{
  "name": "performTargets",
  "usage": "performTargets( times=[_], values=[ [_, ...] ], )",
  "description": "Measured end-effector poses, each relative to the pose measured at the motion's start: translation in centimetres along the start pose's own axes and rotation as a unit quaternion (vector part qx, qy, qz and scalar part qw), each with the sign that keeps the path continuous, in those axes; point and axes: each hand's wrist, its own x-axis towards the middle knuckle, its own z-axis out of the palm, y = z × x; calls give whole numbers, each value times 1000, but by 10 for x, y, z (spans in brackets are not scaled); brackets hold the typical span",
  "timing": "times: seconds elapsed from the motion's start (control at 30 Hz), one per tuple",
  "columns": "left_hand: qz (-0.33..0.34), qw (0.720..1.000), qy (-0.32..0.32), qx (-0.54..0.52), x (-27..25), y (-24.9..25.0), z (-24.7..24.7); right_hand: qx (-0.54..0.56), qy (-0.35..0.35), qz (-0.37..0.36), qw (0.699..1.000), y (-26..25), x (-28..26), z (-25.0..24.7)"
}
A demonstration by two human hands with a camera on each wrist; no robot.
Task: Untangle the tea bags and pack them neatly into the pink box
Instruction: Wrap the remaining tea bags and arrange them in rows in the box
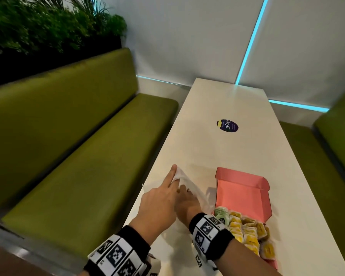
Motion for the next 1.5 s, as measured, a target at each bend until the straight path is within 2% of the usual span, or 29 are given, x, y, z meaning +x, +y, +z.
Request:
performTargets(
  times=[0.13, 0.33, 0.5, 0.6, 0.63, 0.73, 0.8, 0.87, 0.97, 1.1, 1.2, 1.3, 1.37, 1.43, 1.5],
  values=[
    [-8, 1000, 8, 12, 1, -4, 1, 44, -15, 17, 999, 5, -6, -9],
    [-17, 999, -1, 30, 2, -2, 2, 135, 122, -30, 983, 2, -41, -18],
    [-24, 999, 7, 42, 2, -3, 7, 270, 186, -55, 943, 16, -79, -40],
    [-32, 998, 9, 47, 4, -5, 11, 386, 224, -39, 894, 38, -99, -47],
    [-33, 998, 11, 49, 4, -5, 13, 442, 228, -22, 867, 47, -104, -47],
    [-36, 998, 20, 55, 6, -8, 20, 614, 209, -8, 761, 71, -119, -48],
    [-44, 996, 36, 63, 7, -11, 24, 673, 206, -9, 711, 84, -128, -48],
    [-48, 995, 54, 66, 7, -10, 30, 706, 209, -10, 677, 95, -133, -46],
    [-51, 993, 97, 42, 3, -12, 50, 735, 215, 2, 643, 103, -140, -40],
    [4, 987, 155, -31, -9, -22, 69, 754, 221, 27, 618, 109, -148, -29],
    [44, 973, 194, -120, -17, -21, 77, 757, 215, 36, 616, 112, -157, -23],
    [74, 937, 291, -181, -24, -11, 64, 769, 209, 48, 602, 116, -163, -17],
    [117, 907, 326, -239, -23, 1, 54, 775, 206, 44, 596, 119, -168, -18],
    [149, 887, 293, -324, -20, 19, 41, 772, 203, 25, 602, 120, -173, -23],
    [155, 860, 187, -448, -14, 41, 33, 755, 196, 3, 626, 119, -177, -29]
  ],
)
